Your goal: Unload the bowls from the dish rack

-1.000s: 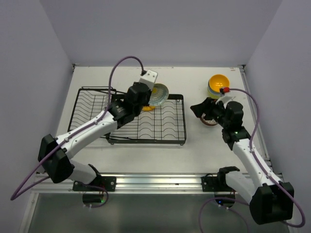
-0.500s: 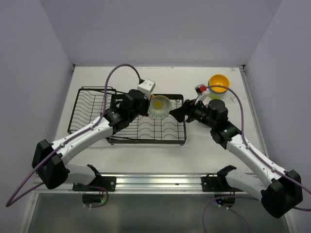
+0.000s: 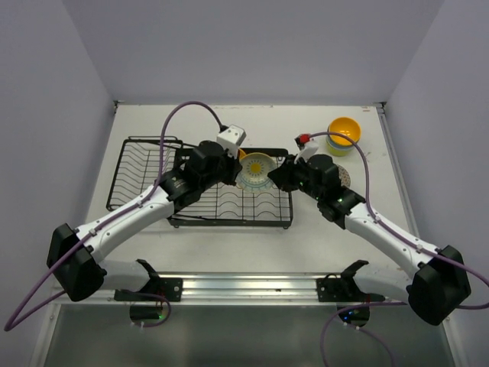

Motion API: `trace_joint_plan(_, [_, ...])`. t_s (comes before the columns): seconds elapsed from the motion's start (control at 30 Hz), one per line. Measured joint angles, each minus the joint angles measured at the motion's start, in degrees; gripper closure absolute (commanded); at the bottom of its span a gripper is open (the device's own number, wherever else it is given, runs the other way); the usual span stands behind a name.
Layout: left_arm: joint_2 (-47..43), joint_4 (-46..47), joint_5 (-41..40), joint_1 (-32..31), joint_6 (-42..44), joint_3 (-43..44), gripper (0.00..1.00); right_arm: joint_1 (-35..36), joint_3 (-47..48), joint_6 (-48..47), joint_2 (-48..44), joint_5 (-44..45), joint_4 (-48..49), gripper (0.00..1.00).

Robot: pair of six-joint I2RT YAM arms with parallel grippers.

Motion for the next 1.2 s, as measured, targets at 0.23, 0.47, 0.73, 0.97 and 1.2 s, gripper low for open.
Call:
trace_joint_plan(0.23, [-0.1,1.2,1.8,-0.4,0.1,-0.1,0.50,0.4,0.0,0.5,-0.3,5.4,-2.5,1.00])
trace_joint_plan(0.47, [-0.1,1.6,0.1,-0.3,0.5,-0.1,0.22,-0.1,0.0,1.1,-2.3,14.4,-9.5,1.00])
trace_joint_plan(0.73, [-4.0,2.0,-10.7,-1.5,4.4,-2.0,0.18,-13.0,0.0,1.6,-7.3,15.8,-15.5,1.00])
trace_joint_plan(0.97, [-5.1,3.3,-18.3,-5.9,8.3,-2.8,0.17,-28.7,-0.1,2.0,-9.1,12.0,-20.3,1.00])
trace_joint_plan(1.2, [-5.1,3.7,-21.9,-8.2,10.7,-3.6,0.16,-41.9,-1.2,3.3,-7.7,2.5,-22.6,1.00])
